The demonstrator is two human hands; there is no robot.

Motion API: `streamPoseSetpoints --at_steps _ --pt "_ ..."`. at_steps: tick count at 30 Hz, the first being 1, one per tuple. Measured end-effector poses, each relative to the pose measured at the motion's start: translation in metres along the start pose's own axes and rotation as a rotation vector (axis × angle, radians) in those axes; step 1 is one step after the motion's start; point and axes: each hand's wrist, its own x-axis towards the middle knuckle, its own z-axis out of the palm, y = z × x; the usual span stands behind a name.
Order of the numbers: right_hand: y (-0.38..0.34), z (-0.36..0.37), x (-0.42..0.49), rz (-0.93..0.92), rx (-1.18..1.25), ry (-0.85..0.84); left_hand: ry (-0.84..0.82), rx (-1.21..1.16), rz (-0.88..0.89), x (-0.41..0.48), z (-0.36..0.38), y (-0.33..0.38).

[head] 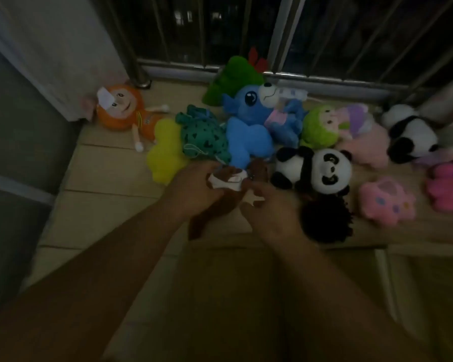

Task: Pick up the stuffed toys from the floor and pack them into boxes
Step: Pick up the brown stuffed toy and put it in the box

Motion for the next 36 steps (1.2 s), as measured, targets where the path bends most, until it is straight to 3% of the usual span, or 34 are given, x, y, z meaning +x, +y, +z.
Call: streamPoseSetpoints --at_steps 7,12,17,27,31,34,36 --pt "0.01 0.022 0.048 -0.049 -0.082 -0.038 -0.386 0.446 -0.04 0.055 0.035 -0.034" --pt "0.014 0.027 0.054 -0.101 -0.095 -0.035 -0.394 0.631 0.002 0.067 0.05 -0.033" --pt "0.018 0.021 0.044 -0.087 -0.072 0.032 -0.238 0.536 0.08 0.064 0.024 -0.008" --pt "-0.008 -0.04 0.028 -0.241 -0.126 0.14 0.207 0.281 0.299 0.018 -0.034 0.068" --pt "-0.008 -0.06 0.019 -0.379 -0.302 0.14 0.251 0.157 0.425 -0.004 -0.055 0.102" --pt "-0.013 -0.072 0.007 -0.481 -0.536 0.154 0.231 -0.092 0.42 -0.016 -0.057 0.123" --pt "-0.016 -0.074 -0.002 -0.533 -0.57 0.15 0.154 -0.278 0.408 -0.02 -0.055 0.131"
